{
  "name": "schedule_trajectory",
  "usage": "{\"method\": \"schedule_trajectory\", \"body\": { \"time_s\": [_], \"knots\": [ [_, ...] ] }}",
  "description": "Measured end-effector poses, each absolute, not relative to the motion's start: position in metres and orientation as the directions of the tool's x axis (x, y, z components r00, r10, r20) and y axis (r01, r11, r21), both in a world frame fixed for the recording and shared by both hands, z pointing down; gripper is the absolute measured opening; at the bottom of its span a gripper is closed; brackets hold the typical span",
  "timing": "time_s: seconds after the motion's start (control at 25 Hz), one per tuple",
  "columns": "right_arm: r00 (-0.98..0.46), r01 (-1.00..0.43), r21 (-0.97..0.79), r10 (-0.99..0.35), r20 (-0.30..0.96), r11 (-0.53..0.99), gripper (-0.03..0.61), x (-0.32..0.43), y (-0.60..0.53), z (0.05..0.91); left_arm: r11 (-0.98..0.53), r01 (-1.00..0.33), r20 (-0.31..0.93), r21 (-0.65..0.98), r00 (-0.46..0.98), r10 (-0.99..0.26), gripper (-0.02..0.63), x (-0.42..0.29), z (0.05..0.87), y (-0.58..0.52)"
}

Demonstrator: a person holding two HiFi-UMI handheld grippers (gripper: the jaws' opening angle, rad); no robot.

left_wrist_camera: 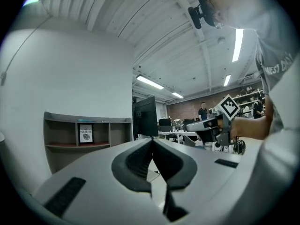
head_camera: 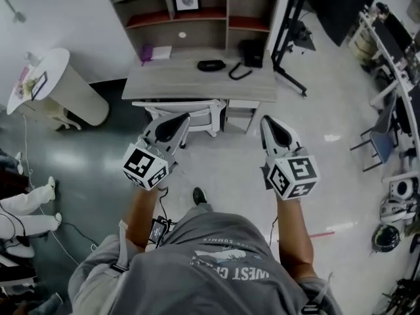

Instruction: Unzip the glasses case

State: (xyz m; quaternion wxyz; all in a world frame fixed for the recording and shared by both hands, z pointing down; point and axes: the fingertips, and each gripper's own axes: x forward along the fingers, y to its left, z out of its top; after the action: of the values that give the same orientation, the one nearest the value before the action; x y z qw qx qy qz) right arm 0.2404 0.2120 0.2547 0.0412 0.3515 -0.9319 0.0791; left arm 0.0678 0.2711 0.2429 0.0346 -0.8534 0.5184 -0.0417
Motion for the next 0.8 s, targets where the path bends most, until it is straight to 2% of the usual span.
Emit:
{"method": "schedule_trajectory", "body": {
  "time_s": [0.12, 0.52, 0.8],
  "knots": [
    [-0.732, -0.681, -0.124, -0.666, 0.145, 0.722, 0.011, 0.209, 0.195, 0.260, -0.491, -0.866, 0.060, -0.099, 0.487, -0.871, -0.002, 0.034, 0.248, 0.248],
    [-0.662, -0.744, -0.042, -0.729, 0.173, 0.666, 0.011, 0.115, 0.126, 0.250, -0.575, -0.817, -0.027, -0.045, 0.576, -0.817, -0.002, -0.057, 0.238, 0.166],
    [-0.673, -0.730, -0.027, -0.713, 0.196, 0.683, 0.011, 0.108, 0.113, 0.250, -0.559, -0.829, -0.030, -0.017, 0.559, -0.829, -0.002, -0.062, 0.242, 0.151]
  ]
}}
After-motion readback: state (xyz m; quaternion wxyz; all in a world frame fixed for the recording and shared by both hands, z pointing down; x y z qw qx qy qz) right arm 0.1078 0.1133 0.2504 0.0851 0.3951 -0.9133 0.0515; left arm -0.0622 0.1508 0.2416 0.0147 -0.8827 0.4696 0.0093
